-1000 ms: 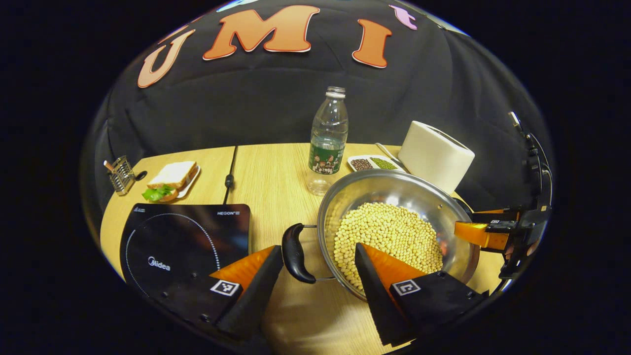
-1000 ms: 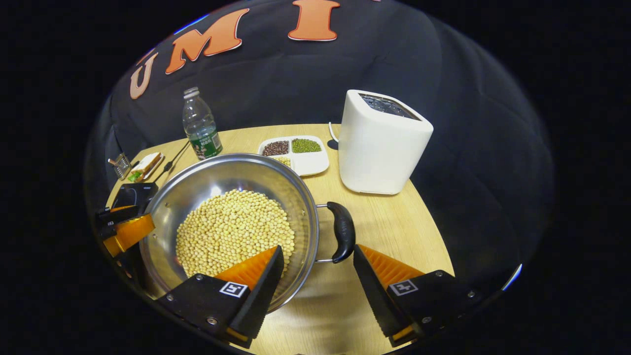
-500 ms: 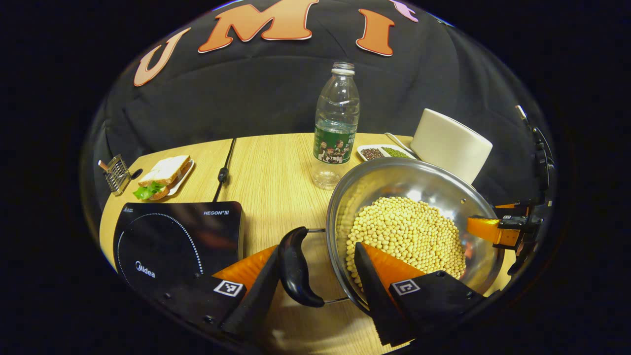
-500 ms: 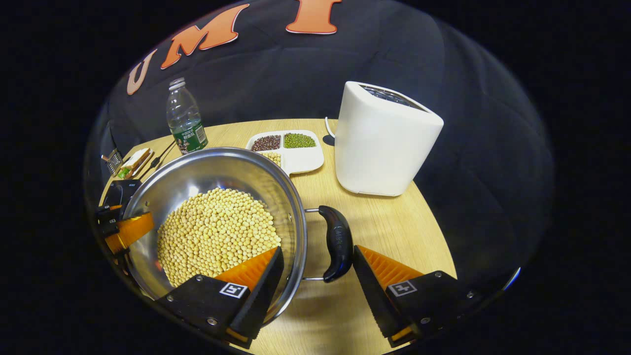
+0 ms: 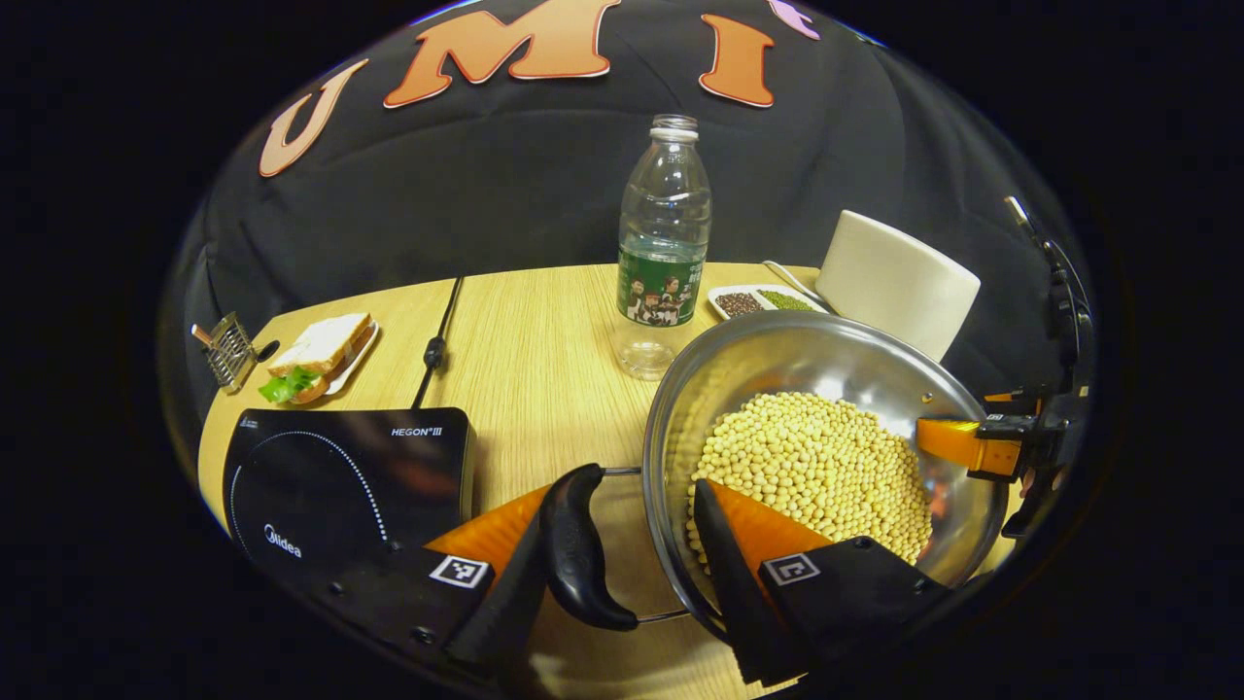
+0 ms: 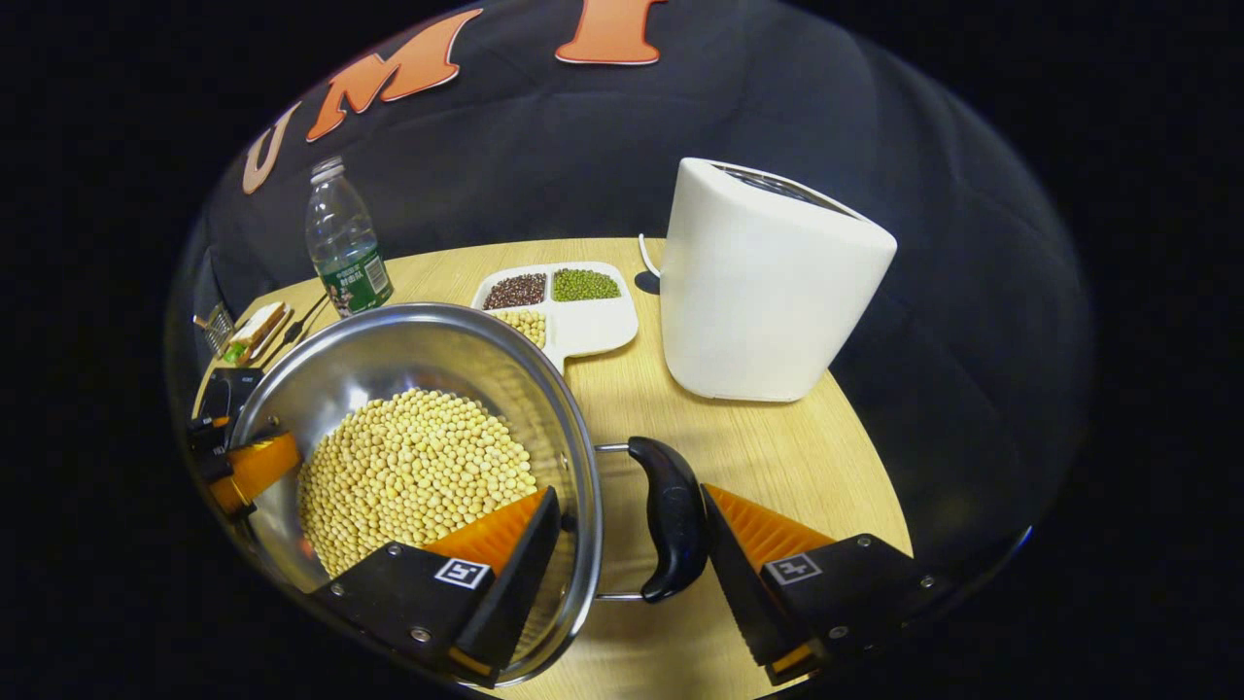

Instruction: First push the handle of the pot to place it horizontally, then grasp the pot with both hands and set it on the induction cooktop.

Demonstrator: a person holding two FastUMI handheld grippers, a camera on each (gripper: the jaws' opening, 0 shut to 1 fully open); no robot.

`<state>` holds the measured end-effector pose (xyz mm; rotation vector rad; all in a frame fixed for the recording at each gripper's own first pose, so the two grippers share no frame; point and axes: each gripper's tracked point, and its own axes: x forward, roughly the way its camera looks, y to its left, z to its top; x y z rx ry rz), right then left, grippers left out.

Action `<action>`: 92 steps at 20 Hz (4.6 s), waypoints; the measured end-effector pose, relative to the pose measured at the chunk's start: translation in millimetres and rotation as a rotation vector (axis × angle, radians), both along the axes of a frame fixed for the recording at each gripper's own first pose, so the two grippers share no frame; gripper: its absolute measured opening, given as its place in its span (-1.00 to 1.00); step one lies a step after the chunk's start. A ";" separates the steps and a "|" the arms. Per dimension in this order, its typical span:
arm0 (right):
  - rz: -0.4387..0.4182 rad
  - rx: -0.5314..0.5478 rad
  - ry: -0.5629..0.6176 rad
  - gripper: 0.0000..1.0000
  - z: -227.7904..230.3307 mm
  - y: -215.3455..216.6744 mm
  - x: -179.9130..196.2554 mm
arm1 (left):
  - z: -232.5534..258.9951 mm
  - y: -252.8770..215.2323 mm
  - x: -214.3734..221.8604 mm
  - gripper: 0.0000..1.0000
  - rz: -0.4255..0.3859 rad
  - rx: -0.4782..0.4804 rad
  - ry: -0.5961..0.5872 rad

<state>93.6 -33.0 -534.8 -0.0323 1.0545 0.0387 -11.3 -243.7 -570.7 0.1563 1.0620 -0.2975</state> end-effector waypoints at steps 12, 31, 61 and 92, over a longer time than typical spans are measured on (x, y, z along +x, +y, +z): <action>0.026 -0.050 0.018 0.49 9.0 0.6 -14.4 | -3.9 3.2 8.8 0.56 0.020 0.086 -0.062; -0.006 -0.111 -0.069 0.43 83.0 12.9 -43.1 | 60.8 15.5 9.8 0.53 0.023 0.078 -0.172; 0.229 0.035 -0.209 0.43 167.7 282.9 -31.4 | 193.0 295.6 27.5 0.46 0.249 0.230 -0.294; 0.235 0.037 -0.115 0.43 166.6 278.1 -24.1 | 141.7 363.3 26.7 0.54 0.323 0.246 -0.175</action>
